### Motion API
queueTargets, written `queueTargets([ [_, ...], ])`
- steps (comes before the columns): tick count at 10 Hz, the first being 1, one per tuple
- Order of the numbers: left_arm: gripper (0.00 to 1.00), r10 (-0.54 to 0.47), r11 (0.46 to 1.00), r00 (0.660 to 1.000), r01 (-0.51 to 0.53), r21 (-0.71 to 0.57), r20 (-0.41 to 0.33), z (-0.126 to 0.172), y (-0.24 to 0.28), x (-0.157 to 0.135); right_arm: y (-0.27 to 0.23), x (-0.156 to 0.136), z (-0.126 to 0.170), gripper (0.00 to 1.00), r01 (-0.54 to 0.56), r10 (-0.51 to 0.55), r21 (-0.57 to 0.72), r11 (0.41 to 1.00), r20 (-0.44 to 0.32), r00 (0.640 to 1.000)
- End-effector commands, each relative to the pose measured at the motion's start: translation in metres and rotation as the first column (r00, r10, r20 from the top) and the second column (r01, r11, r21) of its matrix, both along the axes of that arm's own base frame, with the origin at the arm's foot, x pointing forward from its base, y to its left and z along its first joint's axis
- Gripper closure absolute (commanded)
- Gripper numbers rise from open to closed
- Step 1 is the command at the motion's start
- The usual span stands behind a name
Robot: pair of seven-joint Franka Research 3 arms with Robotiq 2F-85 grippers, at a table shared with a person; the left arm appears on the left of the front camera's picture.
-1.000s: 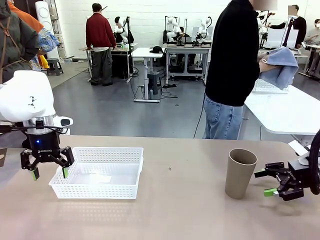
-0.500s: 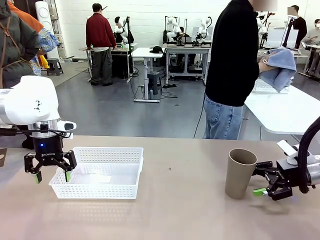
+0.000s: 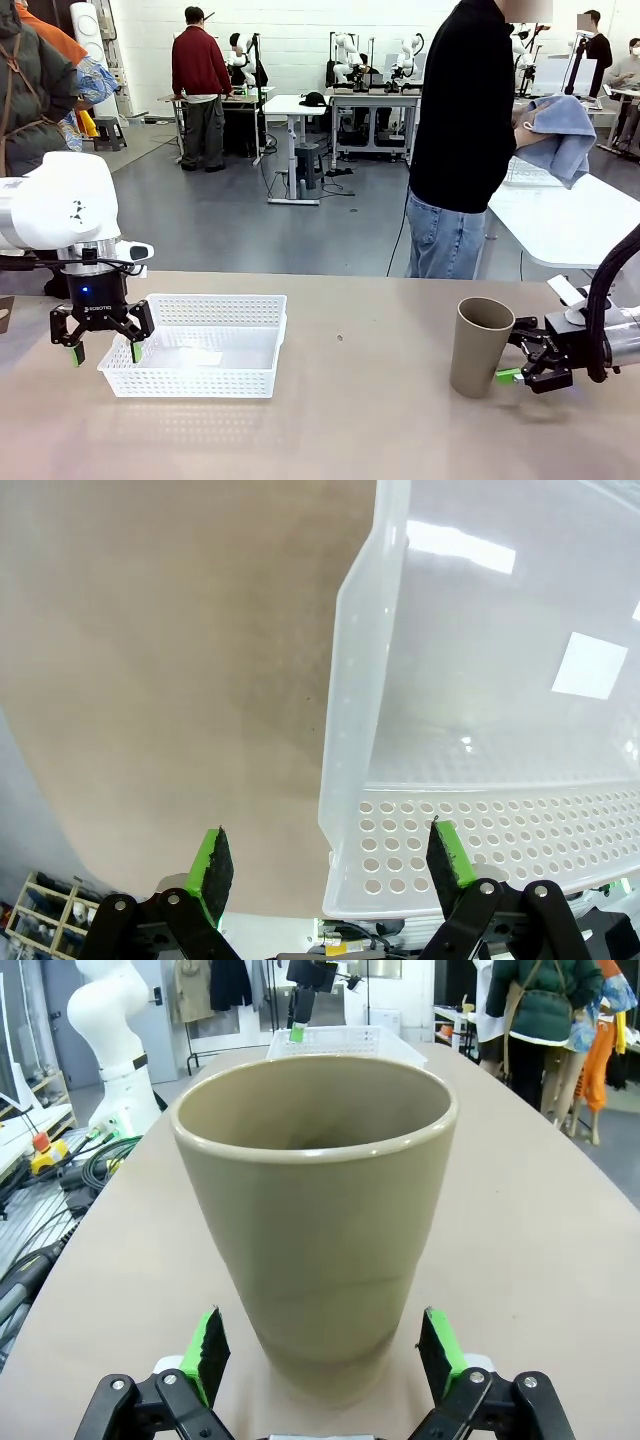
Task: Clean and organize the cups into the basket.
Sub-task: Pick up the Organizing basket and move it to the center of the table, then pick up the Reusable plastic cup from the right side of the table and place it inside the Organizing basket.
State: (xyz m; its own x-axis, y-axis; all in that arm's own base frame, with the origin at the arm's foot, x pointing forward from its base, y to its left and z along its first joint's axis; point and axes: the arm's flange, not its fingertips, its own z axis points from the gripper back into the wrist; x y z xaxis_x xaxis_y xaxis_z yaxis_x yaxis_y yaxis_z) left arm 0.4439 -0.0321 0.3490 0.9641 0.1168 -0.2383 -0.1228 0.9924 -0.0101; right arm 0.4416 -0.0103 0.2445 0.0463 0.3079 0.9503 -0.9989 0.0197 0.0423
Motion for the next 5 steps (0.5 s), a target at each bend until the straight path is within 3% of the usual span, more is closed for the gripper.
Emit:
queueTargets([
  [1,0.00,-0.001,1.000,1.000,0.001,0.000,0.000,-0.0001,0.0000,0.0001,0.0001,-0.0017,-0.0006,0.00,-0.019,0.019,-0.007,1.000,-0.003,1.000],
  [3,0.00,0.000,1.000,1.000,0.000,0.000,0.000,0.0000,0.0000,0.0000,0.0001,-0.0017,-0.0006,0.00,-0.019,0.019,-0.007,1.000,-0.003,1.000],
  [5,0.00,-0.022,1.000,0.995,0.021,0.018,0.095,-0.0048,-0.0055,0.0009,0.0036,-0.0019,-0.0014,0.00,-0.026,0.026,-0.003,1.000,0.003,1.000],
])
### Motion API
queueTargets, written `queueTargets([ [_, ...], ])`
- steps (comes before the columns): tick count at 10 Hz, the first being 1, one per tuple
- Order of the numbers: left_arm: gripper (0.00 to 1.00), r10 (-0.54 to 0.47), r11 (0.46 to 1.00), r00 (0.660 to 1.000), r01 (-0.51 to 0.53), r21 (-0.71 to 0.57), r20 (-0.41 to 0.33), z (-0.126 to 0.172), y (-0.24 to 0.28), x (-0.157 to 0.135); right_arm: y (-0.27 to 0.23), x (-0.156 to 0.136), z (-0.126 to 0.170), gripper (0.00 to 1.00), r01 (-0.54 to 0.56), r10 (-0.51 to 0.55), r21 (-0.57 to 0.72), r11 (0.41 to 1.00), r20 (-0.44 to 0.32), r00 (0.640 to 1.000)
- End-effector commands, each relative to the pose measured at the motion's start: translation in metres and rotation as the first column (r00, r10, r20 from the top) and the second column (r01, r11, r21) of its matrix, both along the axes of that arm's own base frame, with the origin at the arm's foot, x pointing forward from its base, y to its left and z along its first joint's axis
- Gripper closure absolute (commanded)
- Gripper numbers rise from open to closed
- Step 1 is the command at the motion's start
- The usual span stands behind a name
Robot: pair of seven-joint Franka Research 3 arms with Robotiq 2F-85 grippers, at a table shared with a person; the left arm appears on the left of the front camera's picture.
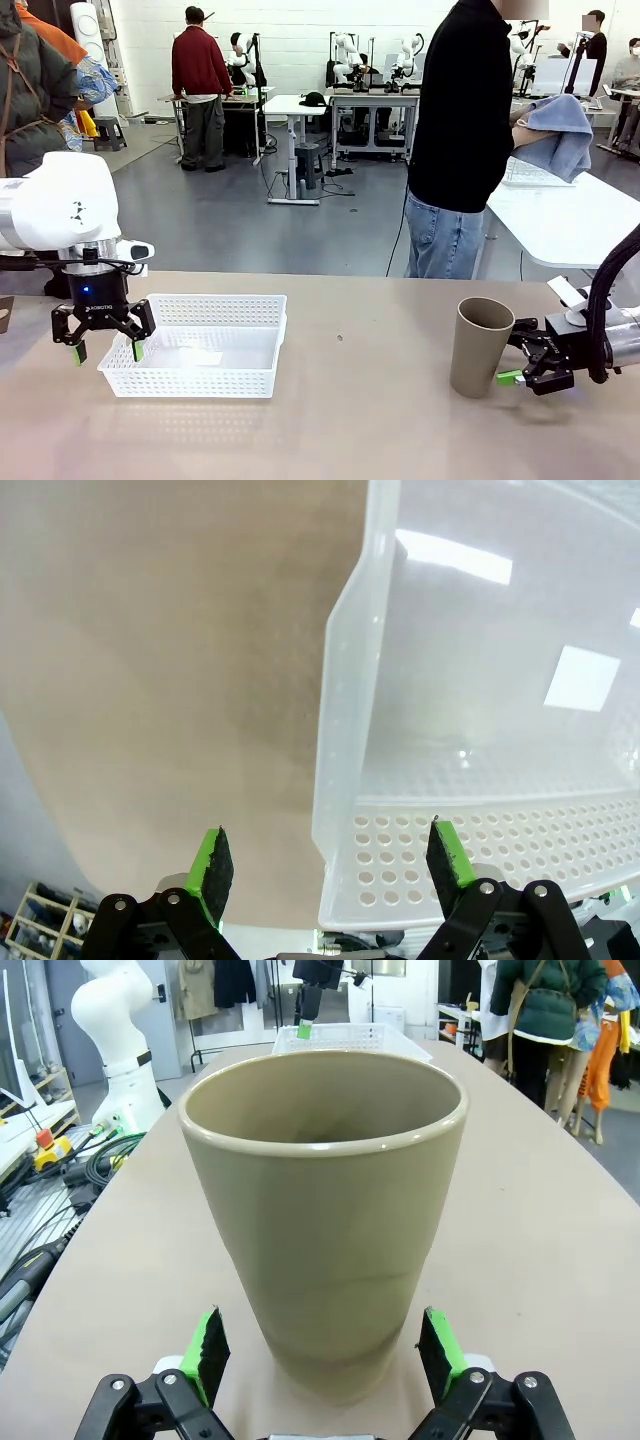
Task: Clean and organize the cups into the basket.
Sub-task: Pick up the Organizing basket and move it to the center of the table, then pick up the Reusable plastic cup from the right side of the table and place it inside the Organizing basket.
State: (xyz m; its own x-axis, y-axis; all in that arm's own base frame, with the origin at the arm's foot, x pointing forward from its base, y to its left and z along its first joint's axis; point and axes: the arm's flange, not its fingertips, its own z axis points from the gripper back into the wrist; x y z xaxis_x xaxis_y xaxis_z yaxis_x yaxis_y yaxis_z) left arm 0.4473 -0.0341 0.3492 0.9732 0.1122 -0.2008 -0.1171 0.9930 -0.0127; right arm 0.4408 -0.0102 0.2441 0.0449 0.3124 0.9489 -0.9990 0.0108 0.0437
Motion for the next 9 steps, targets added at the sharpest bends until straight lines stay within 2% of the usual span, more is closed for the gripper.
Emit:
queueTargets([
  [1,0.00,-0.011,1.000,0.998,0.011,0.007,0.055,-0.006,-0.002,-0.003,0.006,0.000,-0.002,0.00,-0.006,0.006,0.015,1.000,0.002,1.000],
  [4,0.00,-0.026,1.000,0.999,0.025,0.010,0.045,-0.012,-0.004,-0.001,0.015,0.006,-0.007,0.00,0.026,-0.026,0.030,0.999,-0.006,1.000],
  [9,0.00,-0.054,0.999,0.998,0.054,0.007,0.040,-0.019,-0.009,-0.002,0.044,0.015,-0.021,0.00,-0.011,0.012,0.036,0.999,-0.021,1.000],
])
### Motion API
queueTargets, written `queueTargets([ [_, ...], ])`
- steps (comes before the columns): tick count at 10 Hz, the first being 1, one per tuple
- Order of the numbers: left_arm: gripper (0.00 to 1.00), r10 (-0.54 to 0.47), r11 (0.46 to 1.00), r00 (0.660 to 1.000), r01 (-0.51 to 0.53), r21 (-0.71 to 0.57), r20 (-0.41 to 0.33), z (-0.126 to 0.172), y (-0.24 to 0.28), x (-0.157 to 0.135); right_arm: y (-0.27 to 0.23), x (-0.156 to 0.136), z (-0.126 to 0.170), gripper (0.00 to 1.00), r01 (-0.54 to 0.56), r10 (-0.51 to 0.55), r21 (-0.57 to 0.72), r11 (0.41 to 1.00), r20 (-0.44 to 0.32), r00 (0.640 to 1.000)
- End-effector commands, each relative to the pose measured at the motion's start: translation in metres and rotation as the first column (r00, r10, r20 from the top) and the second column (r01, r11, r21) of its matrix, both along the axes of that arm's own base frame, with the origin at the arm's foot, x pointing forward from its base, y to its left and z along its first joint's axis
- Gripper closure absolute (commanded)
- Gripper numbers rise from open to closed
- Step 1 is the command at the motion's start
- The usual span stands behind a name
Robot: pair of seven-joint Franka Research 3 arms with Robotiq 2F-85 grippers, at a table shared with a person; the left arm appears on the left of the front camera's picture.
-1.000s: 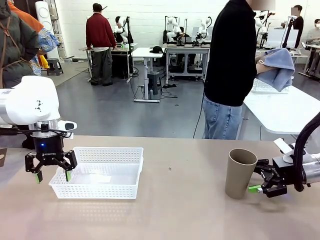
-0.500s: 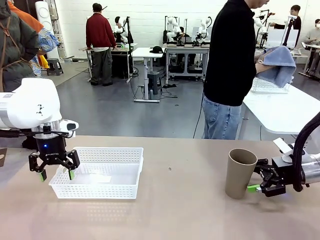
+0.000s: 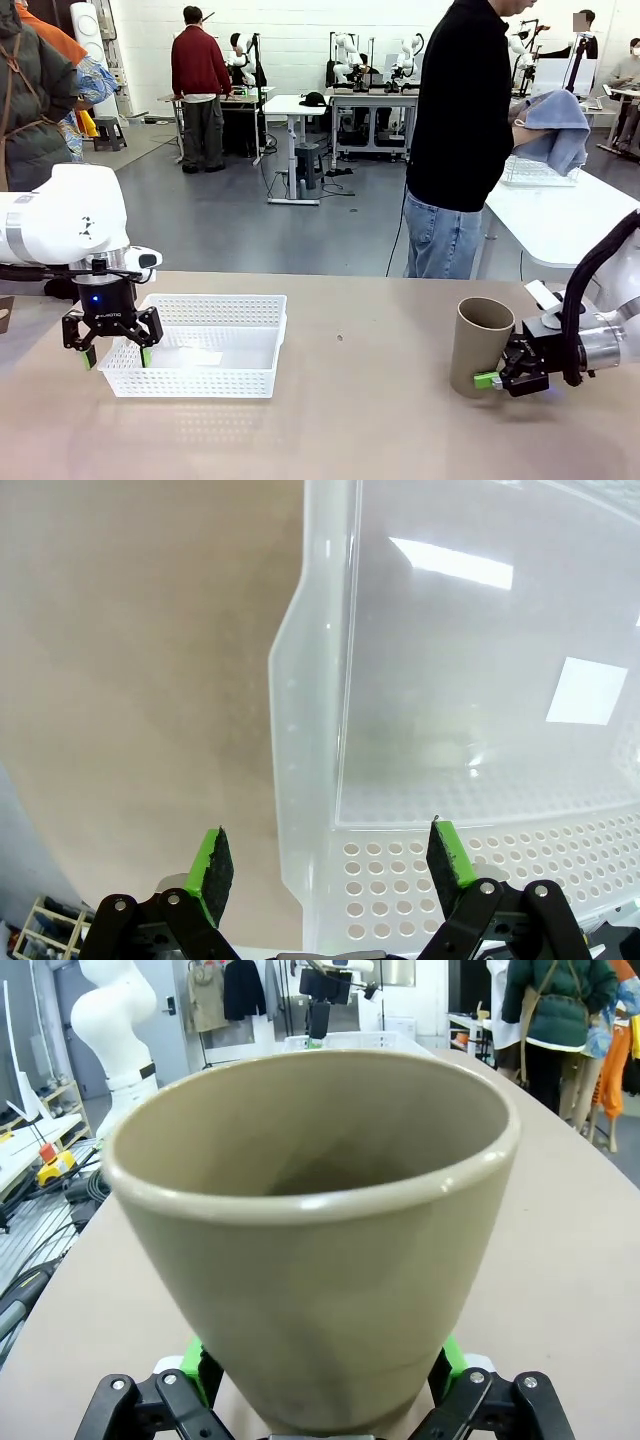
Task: Clean and organize the cups into the basket.
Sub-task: Pick up the Organizing basket and move it to the center of the table, then pick up the Reusable plastic cup from the right side of the table and place it inside the Organizing basket.
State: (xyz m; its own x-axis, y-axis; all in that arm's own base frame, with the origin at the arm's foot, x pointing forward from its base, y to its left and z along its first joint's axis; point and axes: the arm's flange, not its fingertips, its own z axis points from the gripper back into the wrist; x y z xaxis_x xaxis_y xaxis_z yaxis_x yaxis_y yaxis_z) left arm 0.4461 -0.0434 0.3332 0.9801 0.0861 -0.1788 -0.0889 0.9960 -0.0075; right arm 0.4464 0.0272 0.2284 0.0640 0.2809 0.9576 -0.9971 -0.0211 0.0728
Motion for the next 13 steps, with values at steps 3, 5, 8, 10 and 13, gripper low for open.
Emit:
queueTargets([
  [3,0.00,-0.037,0.999,0.999,0.037,-0.008,0.024,-0.001,0.000,-0.004,0.008,0.008,-0.008,0.21,-0.041,0.041,0.012,0.999,0.045,0.998],
  [5,0.00,-0.046,0.999,0.999,0.046,-0.008,0.022,0.000,-0.001,-0.008,0.006,0.009,-0.009,0.81,-0.044,0.043,0.015,0.999,0.049,0.998],
  [8,0.55,-0.059,0.998,0.998,0.058,0.017,0.030,0.001,-0.006,-0.024,0.004,0.009,-0.009,1.00,-0.039,0.039,0.021,0.999,0.045,0.998],
  [10,1.00,-0.052,0.998,0.999,0.051,0.023,0.013,0.000,-0.004,-0.022,0.004,0.009,-0.008,0.80,-0.041,0.040,0.021,0.999,0.043,0.998],
  [13,1.00,-0.046,0.999,0.999,0.045,0.024,0.005,0.000,-0.004,-0.019,0.003,0.009,-0.008,1.00,-0.041,0.040,0.022,0.999,0.044,0.998],
])
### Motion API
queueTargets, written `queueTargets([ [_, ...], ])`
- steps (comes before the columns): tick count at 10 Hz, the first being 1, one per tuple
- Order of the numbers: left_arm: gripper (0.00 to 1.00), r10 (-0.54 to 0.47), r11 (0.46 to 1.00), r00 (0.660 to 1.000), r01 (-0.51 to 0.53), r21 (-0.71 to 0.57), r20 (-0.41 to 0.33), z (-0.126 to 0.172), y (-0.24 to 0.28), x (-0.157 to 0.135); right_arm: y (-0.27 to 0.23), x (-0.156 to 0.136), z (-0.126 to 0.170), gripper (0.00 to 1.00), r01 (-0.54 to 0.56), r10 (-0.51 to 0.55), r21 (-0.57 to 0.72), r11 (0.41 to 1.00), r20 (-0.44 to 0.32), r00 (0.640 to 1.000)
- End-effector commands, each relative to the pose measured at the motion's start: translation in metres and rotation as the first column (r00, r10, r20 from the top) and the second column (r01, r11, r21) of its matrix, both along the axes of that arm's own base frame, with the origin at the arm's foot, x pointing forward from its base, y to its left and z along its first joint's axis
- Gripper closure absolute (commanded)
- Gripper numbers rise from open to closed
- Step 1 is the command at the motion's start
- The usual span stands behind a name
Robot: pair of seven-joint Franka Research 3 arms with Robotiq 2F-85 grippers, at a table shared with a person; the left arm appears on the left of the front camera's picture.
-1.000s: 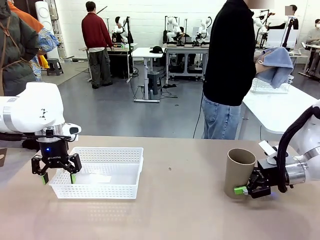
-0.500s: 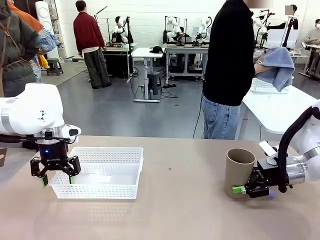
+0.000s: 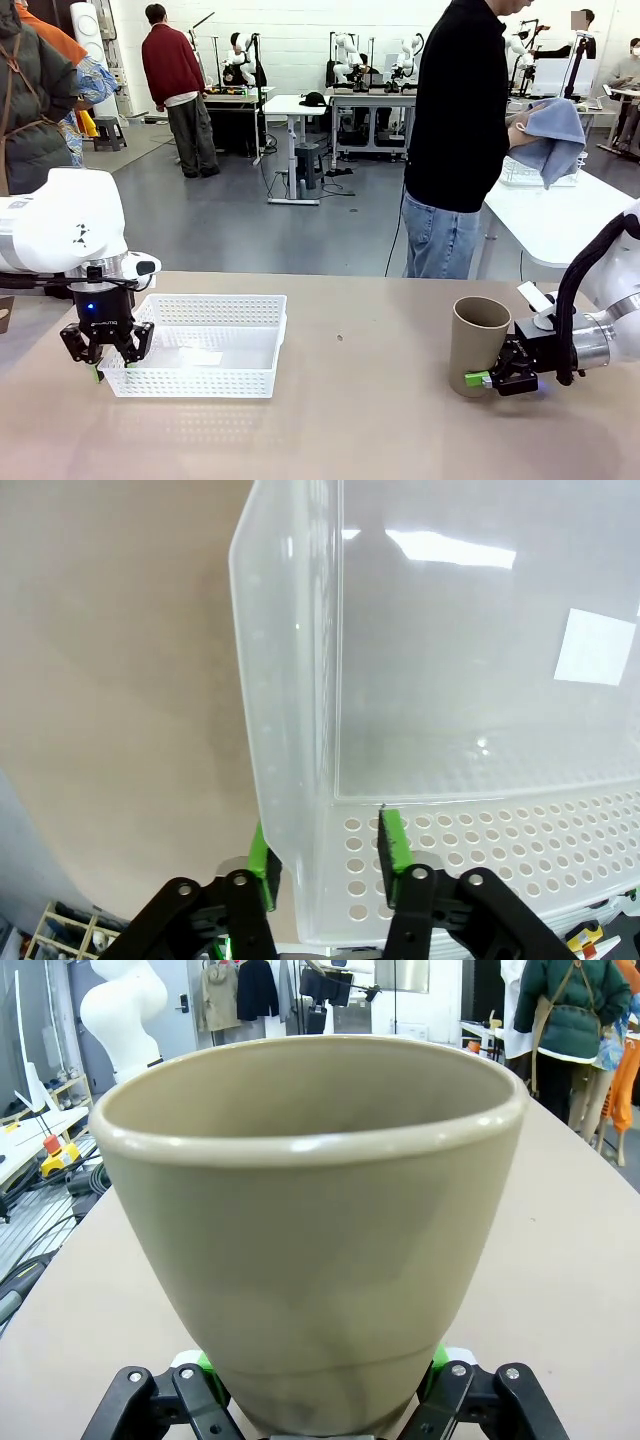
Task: Clean and organize the cups into the basket.
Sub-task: Pick up the Organizing basket and move it to the center of the table, then pick up the Reusable plastic cup from the right side of the table and place it inside the Organizing basket.
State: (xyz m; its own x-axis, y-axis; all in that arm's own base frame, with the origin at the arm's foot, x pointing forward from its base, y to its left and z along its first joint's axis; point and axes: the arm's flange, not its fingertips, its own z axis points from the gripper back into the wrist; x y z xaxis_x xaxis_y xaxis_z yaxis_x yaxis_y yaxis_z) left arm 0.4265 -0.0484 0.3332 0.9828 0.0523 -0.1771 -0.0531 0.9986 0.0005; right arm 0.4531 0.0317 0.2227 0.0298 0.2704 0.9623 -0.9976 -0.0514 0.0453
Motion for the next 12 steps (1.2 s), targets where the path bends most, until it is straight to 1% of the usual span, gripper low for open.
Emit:
queueTargets([
  [1,1.00,-0.005,1.000,1.000,0.005,0.015,0.002,0.000,0.001,0.002,-0.002,0.003,-0.003,1.00,-0.012,0.012,0.011,1.000,0.016,1.000],
  [2,0.96,-0.001,1.000,1.000,0.001,0.015,0.002,0.001,0.000,0.002,-0.002,0.003,-0.003,1.00,-0.013,0.012,0.011,1.000,0.016,1.000],
  [3,1.00,0.002,1.000,1.000,-0.002,0.015,0.007,0.001,0.001,0.002,-0.002,0.002,-0.003,0.81,-0.016,0.016,0.010,1.000,0.017,1.000],
  [4,1.00,0.004,1.000,1.000,-0.004,0.016,0.009,0.001,0.001,0.003,-0.002,0.003,-0.003,0.81,-0.017,0.017,0.010,1.000,0.018,1.000],
  [5,1.00,0.006,1.000,1.000,-0.006,0.016,0.008,0.001,0.001,0.004,-0.003,0.002,-0.003,1.00,-0.018,0.018,0.009,1.000,0.019,1.000],
  [6,1.00,0.005,1.000,1.000,-0.005,0.015,0.009,0.001,0.001,0.004,-0.003,0.002,-0.003,0.81,-0.020,0.020,0.011,1.000,0.022,1.000],
  [7,1.00,0.010,1.000,1.000,-0.011,0.016,0.012,0.001,0.001,0.006,-0.003,0.002,-0.003,1.00,-0.021,0.021,0.010,1.000,0.023,1.000],
  [8,1.00,0.017,1.000,0.999,-0.017,0.019,0.027,0.000,0.000,0.008,-0.002,-0.001,-0.001,1.00,-0.025,0.025,0.003,1.000,0.021,0.999],
  [9,1.00,0.027,0.999,0.998,-0.028,0.020,0.060,0.002,-0.007,0.012,-0.001,-0.011,0.011,1.00,0.002,-0.001,-0.015,1.000,0.032,0.999],
  [11,1.00,-0.014,1.000,0.998,0.013,0.005,0.062,0.011,-0.034,0.021,0.011,-0.045,0.065,1.00,-0.003,0.002,0.006,1.000,0.105,0.994],
  [12,1.00,-0.027,1.000,0.996,0.026,0.013,0.084,0.013,-0.054,0.026,0.017,-0.056,0.089,1.00,0.007,-0.009,0.012,1.000,0.107,0.994],
])
